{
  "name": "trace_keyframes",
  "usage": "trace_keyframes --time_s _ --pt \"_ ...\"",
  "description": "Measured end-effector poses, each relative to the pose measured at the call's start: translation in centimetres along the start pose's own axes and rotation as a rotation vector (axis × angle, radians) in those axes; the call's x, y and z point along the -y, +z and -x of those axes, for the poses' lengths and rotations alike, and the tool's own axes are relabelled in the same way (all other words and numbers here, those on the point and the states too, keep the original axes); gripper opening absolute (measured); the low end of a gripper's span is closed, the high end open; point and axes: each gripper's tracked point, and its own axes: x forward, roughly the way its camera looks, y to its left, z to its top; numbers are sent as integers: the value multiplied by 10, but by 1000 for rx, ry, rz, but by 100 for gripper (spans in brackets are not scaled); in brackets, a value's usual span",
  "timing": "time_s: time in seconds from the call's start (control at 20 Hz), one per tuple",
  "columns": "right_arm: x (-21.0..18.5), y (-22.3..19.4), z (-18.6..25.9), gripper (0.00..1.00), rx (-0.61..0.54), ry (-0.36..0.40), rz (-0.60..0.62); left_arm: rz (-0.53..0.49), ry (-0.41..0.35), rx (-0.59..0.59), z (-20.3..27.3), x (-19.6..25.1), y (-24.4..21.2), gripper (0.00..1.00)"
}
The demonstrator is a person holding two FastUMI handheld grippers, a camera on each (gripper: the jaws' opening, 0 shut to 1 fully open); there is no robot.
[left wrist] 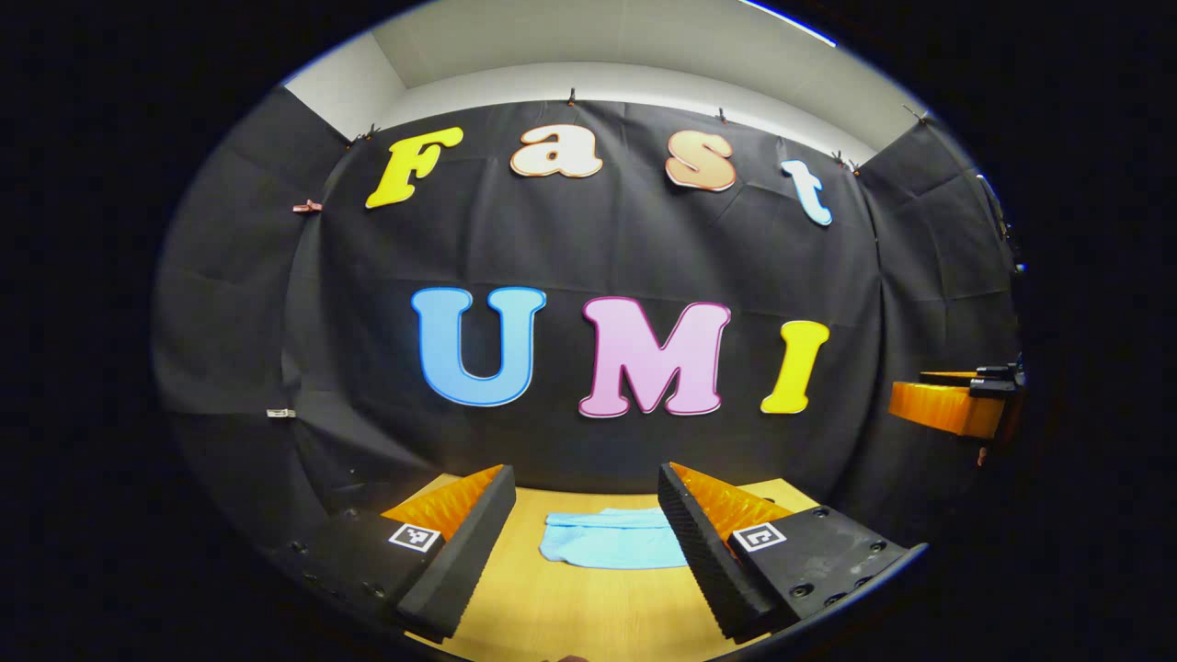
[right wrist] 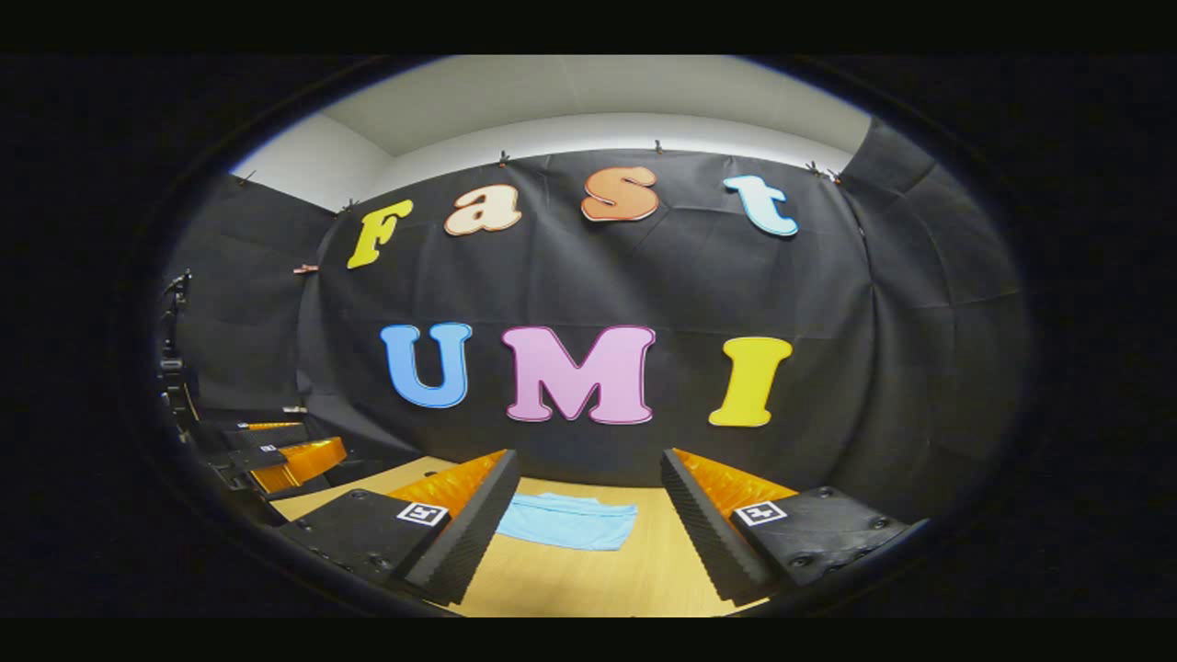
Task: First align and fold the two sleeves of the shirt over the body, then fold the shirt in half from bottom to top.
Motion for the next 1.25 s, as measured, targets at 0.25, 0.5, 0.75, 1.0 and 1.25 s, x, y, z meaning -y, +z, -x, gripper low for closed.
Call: trace_keyframes --time_s 0.25,0.5,0.75,1.0,1.25 --pt "9 15 3 96 20 5 -12 8 15 31 8 2 16 99" --pt "1 19 6 97 31 11 -20 3 35 52 23 -11 24 99" --pt "-15 15 13 97 31 19 -4 -1 50 61 39 -29 27 99" --pt "-29 16 15 97 31 14 -16 -10 57 78 49 -47 34 99" --pt "-43 15 16 97 28 8 -16 -10 45 94 55 -59 36 99"
